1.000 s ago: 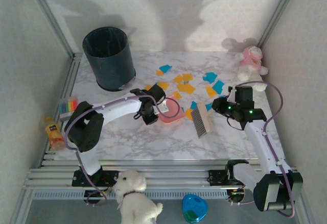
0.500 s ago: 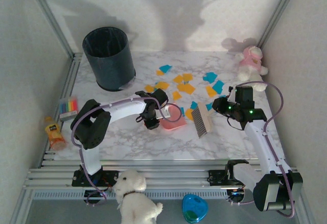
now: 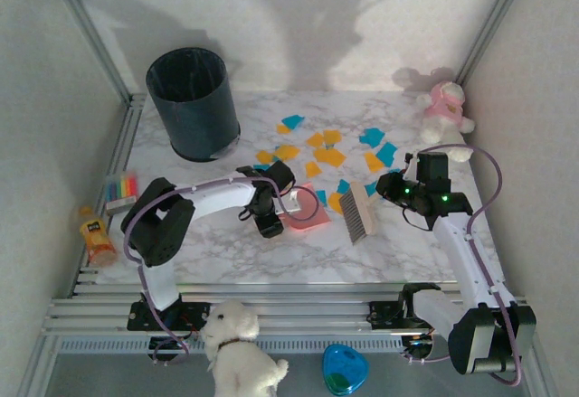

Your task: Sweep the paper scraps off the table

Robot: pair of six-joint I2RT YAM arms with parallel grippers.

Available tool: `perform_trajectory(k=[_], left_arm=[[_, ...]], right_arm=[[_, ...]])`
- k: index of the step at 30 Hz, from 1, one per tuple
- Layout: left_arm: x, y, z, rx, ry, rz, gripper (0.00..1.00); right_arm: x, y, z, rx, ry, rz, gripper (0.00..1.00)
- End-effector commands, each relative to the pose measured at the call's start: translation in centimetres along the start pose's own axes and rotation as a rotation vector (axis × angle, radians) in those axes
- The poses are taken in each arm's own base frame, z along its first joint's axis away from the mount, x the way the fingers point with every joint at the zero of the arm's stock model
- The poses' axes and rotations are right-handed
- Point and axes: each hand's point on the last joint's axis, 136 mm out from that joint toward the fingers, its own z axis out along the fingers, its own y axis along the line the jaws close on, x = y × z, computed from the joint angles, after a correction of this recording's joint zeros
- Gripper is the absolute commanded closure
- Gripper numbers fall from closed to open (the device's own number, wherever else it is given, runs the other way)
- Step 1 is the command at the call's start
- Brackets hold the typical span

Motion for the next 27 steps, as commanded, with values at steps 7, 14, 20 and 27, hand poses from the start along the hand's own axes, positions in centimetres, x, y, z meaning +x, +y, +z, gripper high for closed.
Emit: perform_trajectory(k=[7, 14, 20, 27], left_arm=[[-1.2, -0.3, -1.9, 0.024, -0.246, -0.087, 0.37], [-1.3, -0.2, -1.7, 0.022, -0.306, -0.097, 0.38], [-1.2, 0.1, -0.9, 0.026, -0.303, -0.101, 0.41], [-1.0, 0.0, -0.2, 0.038, -0.29, -0.095, 0.43]], right_arm=[[-0.3, 0.1, -0.4, -0.004, -0.013, -0.011, 0.98], [-0.4, 0.2, -0.3, -0.007, -0.014, -0.006, 0.98], [-0.4, 0.2, -0.1, -0.01, -0.01, -0.001, 0.97], [-0.3, 0.1, -0.1, -0.006, -0.004, -0.001, 0.97]])
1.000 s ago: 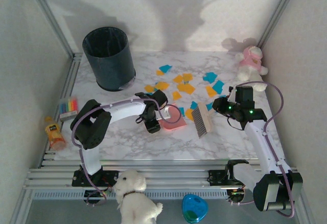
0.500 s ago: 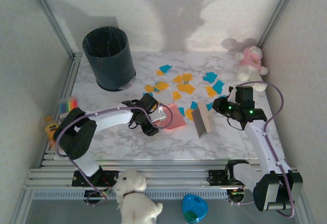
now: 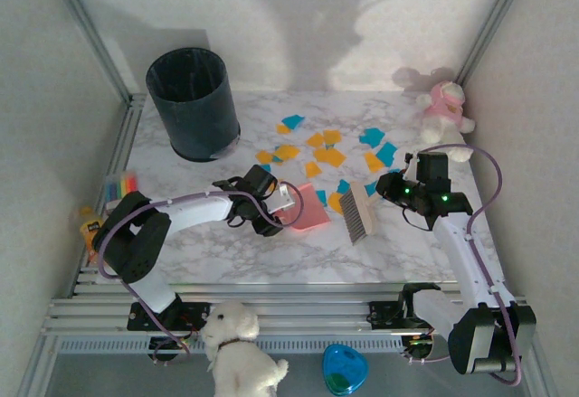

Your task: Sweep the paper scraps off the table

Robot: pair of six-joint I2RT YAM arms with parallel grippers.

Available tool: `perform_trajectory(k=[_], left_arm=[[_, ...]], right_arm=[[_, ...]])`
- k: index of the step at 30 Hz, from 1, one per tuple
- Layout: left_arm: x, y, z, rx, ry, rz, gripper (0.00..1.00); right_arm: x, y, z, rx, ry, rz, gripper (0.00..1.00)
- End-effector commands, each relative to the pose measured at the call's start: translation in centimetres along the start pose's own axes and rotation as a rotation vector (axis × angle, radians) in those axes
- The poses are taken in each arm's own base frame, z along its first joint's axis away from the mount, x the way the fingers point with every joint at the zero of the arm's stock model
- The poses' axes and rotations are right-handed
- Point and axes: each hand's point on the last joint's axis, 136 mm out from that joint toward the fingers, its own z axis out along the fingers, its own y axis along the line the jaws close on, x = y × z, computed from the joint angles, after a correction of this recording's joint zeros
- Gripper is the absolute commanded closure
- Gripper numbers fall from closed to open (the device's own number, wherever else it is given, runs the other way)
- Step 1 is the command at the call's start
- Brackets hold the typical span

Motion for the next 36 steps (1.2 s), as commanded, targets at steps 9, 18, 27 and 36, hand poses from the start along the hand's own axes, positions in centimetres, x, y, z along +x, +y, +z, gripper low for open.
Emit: perform_trajectory(k=[9, 18, 27, 36], left_arm=[[1.2, -0.3, 1.2, 0.037, 0.041, -0.009, 0.54], [1.2, -0.7, 0.5, 0.059, 0.062, -0.007, 0.82], [0.9, -1.5, -1.7, 0.085, 0.101, -0.042, 0.98], [1.4, -1.6, -3.3, 0.042, 0.138, -0.01, 1.0]], right_arm=[[-0.3, 0.1, 0.0, -0.006, -0.002, -0.002, 0.97], [-0.2, 0.1, 0.0, -0.006, 0.002, -0.003, 0.97], [-0.4, 0.4, -0.2, -0.017, -0.006, -0.006, 0.97], [-0.6, 0.8, -0.7, -0.032, -0.024, -0.015, 0.97]])
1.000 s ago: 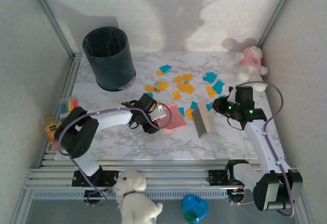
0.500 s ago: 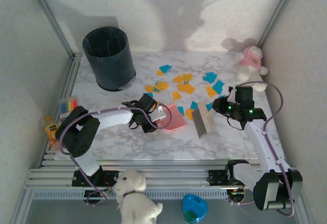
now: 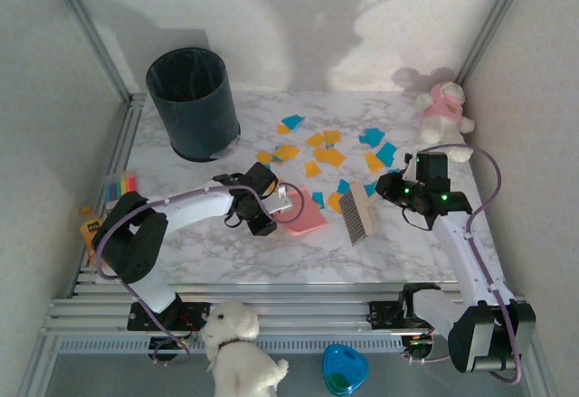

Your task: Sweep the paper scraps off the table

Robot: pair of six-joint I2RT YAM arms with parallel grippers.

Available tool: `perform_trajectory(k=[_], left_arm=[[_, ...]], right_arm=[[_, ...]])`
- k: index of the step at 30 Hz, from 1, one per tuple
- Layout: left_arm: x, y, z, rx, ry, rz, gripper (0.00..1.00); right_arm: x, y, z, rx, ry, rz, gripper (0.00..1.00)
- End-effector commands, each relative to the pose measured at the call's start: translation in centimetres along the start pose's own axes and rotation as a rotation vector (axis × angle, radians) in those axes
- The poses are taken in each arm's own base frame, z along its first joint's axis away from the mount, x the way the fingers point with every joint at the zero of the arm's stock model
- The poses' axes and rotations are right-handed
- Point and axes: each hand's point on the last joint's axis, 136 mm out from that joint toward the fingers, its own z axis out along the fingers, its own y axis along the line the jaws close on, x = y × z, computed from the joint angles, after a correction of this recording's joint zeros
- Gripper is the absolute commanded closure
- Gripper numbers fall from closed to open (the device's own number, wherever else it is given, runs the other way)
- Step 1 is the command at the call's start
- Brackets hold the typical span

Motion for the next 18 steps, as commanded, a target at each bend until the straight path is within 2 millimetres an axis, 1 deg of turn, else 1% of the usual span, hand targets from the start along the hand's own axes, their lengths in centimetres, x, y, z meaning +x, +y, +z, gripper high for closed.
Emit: perform_trajectory(k=[1, 9, 13, 18], left_arm=[[-0.02, -0.35, -1.6, -0.013, 0.011, 0.008, 1.0], [-0.09, -0.87, -1.82, 0.007, 0.004, -0.019, 1.0], [-0.15, -0.31, -1.84, -0.025, 0.011, -0.029, 1.0], [-0.62, -0.49, -2.54, -0.033, -0.023, 0.016, 1.0]], right_arm=[[-0.79, 0.91, -0.91, -0.034, -0.034, -0.02, 0.97], [-1.0, 1.13, -0.77, -0.043, -0.034, -0.024, 0.97], [-1.03, 1.17, -0.71, -0.047, -0.033, -0.022, 0.97], [-1.09, 1.26, -0.63, -0.05, -0.031, -0.02, 0.97]])
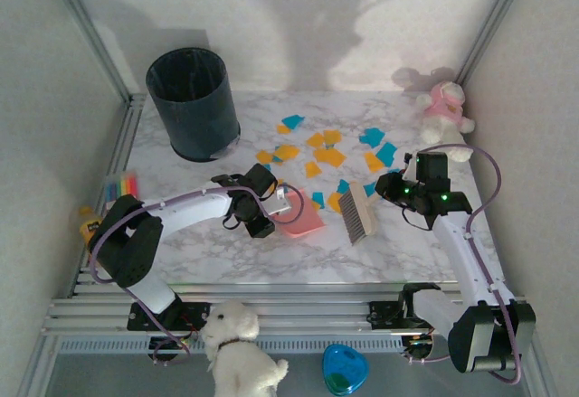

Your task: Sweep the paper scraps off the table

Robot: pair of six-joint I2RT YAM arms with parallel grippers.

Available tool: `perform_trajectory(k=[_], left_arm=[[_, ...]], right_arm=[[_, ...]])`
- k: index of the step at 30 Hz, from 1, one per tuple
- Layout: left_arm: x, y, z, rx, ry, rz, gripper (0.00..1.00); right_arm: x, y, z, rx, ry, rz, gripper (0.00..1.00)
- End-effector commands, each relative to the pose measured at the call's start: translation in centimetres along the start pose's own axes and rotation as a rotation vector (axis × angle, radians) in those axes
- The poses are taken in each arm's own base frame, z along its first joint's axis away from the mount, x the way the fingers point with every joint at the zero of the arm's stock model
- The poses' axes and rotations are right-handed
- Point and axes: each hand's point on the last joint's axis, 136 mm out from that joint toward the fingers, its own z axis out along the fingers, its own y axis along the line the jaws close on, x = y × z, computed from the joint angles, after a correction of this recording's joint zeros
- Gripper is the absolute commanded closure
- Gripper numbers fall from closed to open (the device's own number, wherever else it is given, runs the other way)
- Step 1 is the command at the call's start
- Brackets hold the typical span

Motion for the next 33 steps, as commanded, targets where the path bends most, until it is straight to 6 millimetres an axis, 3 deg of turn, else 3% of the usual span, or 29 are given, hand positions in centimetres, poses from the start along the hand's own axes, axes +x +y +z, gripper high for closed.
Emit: perform_trajectory(k=[1, 16, 25, 33], left_arm=[[-1.3, 0.0, -2.1, -0.037, -0.056, 0.033, 1.0], [-1.2, 0.4, -5.9, -0.126, -0.084, -0.024, 1.0], [-0.9, 0.4, -8.6, -0.155, -0.093, -0.117, 1.0], [-0.6, 0.0, -9.7, -0.131, -0.092, -0.105, 1.0]], right_arm=[[-1.1, 1.2, -0.6, -0.045, -0.033, -0.02, 0.97], [-2.4, 3.0, 0.1, -0.133, -0.036, 0.005, 1.0], [-3.8, 5.2, 3.0, -0.27, 0.025, 0.025, 1.0], [-2.8, 6.0, 5.9, -0.299, 0.106, 0.059, 1.0]])
